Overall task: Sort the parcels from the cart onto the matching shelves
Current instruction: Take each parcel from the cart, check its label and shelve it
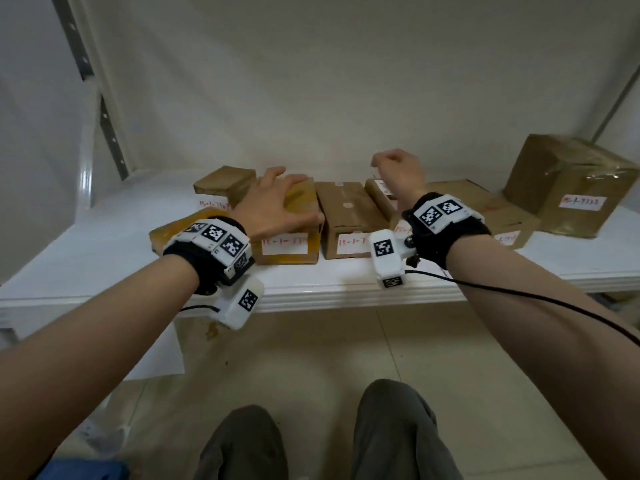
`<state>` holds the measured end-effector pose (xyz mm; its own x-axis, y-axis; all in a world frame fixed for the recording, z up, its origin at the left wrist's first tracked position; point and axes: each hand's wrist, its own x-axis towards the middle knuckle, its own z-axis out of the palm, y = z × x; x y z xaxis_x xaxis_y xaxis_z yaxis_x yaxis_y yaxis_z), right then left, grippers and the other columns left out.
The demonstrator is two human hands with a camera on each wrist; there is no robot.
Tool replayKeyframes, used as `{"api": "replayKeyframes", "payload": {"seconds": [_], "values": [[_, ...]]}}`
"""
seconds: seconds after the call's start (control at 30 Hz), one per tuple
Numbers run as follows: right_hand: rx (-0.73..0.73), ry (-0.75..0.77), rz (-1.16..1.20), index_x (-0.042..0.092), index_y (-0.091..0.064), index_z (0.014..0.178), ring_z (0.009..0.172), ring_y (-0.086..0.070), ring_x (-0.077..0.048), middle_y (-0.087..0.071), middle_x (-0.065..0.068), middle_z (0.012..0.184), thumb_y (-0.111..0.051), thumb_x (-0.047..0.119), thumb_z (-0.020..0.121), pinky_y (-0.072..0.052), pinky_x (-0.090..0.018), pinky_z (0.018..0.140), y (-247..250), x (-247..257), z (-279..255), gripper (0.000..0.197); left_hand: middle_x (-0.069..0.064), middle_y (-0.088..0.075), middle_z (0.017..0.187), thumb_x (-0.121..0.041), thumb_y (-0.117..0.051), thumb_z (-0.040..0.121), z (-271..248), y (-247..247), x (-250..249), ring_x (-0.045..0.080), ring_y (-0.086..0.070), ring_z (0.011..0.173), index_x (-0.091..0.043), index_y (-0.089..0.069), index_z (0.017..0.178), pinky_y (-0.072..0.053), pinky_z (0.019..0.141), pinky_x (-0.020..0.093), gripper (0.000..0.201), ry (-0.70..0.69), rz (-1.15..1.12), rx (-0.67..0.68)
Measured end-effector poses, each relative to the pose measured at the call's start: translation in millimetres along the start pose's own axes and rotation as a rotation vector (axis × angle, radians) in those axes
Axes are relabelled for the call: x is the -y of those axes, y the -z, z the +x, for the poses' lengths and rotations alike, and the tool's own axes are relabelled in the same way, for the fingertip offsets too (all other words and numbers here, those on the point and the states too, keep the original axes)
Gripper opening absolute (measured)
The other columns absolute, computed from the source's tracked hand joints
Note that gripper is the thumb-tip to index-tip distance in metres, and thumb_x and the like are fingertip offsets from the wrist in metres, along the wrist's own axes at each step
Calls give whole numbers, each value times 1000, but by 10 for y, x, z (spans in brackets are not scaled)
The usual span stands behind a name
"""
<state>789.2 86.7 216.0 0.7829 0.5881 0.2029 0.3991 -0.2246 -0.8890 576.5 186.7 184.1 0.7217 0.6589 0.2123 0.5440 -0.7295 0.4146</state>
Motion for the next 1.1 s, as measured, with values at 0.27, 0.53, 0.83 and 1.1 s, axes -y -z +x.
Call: {"api": "replayKeyframes", "payload": {"seconds": [0.27,0.53,0.83,1.1], "values": [[-423,-350,-253,21,-67,119,140,-34,-42,-28,-19,158,-52,39,91,-32,-41,112,986,-914,108,36,1,-7,165,-96,-32,68,284,-343,-269,48,-7,147,-48,0,154,-3,111,74,103,25,411,190],[-213,-367,-270,10,-53,141,144,-25,-43,-18,-20,161,-47,45,95,-25,-50,118,557,-1057,319,58,1,-15,163,-92,-54,59,603,-454,-288,45,-14,146,-35,-7,155,-10,111,73,121,23,419,167],[-154,-304,-300,18,-52,143,146,-23,-42,-15,-17,162,-45,41,94,-25,-54,118,224,-1152,997,54,8,-46,144,-86,-61,63,1227,-534,-150,32,-37,132,-21,-29,144,-31,107,47,109,37,436,33],[-85,-255,-302,11,-51,143,148,-16,-35,-31,-15,157,-42,35,100,-37,-51,113,84,-1203,1562,50,9,-41,151,-81,-65,64,1706,-581,-26,35,-35,137,-19,-28,148,-32,111,49,111,92,411,58]]}}
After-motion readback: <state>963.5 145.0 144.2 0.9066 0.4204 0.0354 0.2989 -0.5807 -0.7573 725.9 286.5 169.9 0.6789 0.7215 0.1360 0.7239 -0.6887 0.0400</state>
